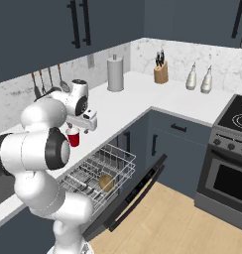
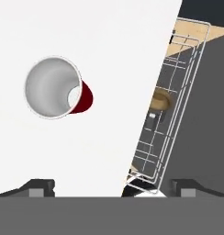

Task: Pick up the cup and bowl from the counter, place them in the dishwasher, and close the dishwasher door.

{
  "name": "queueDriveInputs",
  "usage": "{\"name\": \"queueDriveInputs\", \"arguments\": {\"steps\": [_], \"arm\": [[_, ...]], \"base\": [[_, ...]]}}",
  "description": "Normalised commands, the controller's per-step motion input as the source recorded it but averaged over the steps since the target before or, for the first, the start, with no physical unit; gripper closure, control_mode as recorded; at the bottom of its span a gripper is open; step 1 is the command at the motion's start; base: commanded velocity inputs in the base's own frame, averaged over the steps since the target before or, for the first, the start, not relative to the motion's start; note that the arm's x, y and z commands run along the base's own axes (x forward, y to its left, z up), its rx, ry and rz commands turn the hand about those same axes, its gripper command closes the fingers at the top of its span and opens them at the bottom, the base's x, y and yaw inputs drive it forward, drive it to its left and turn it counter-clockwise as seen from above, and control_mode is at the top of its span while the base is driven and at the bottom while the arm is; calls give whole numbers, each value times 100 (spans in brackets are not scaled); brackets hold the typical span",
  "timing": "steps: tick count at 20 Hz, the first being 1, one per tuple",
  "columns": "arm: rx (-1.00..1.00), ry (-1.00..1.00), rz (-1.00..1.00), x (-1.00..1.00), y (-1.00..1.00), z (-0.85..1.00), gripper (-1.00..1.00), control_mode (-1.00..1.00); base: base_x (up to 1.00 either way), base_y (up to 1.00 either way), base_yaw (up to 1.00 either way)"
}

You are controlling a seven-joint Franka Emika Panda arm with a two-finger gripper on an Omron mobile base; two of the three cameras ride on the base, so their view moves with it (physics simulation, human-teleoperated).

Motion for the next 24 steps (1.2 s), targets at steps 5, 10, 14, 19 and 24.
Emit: {"name": "queueDriveInputs", "arguments": {"steps": [5,10,14,19,24], "arm": [[0,0,0,19,34,-9,-100,-100],[0,1,0,16,10,-37,-100,-100],[0,0,0,21,8,-33,-100,-100],[0,0,0,34,13,-10,-100,-100],[0,0,0,37,8,-12,-100,-100]], "base": [[0,0,0],[0,0,0],[0,0,0],[0,0,0],[0,0,0]]}}
